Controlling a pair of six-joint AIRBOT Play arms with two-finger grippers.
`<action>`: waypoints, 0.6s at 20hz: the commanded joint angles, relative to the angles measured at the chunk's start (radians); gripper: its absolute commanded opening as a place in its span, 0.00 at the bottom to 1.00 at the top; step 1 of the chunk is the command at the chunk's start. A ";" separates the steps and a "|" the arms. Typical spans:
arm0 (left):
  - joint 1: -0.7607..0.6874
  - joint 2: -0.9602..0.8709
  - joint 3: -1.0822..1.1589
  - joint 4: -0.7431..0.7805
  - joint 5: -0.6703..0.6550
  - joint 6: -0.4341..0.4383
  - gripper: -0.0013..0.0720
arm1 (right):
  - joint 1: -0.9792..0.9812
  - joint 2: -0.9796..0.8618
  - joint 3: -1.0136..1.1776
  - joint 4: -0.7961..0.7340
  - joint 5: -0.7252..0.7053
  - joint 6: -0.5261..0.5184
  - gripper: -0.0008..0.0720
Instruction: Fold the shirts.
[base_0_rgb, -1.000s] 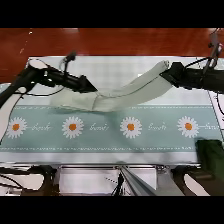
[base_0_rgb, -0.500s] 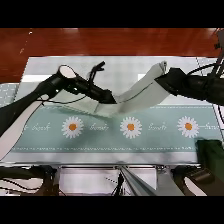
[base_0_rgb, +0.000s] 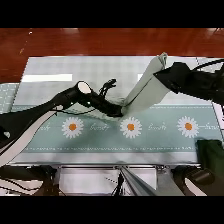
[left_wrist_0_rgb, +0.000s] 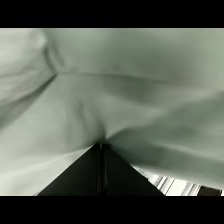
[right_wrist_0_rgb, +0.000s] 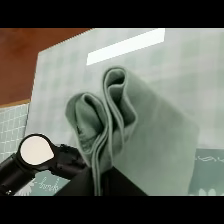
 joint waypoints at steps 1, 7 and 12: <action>0.026 0.020 -0.004 0.002 0.012 0.026 0.04 | 0.003 0.000 0.008 -0.043 0.010 0.002 0.03; 0.328 0.373 -0.005 0.209 -0.015 0.035 0.04 | 0.003 -0.050 0.009 -0.213 -0.016 -0.011 0.03; 0.715 0.635 -0.005 0.270 -0.063 -0.037 0.04 | 0.030 -0.227 0.009 0.121 -0.274 -0.228 0.03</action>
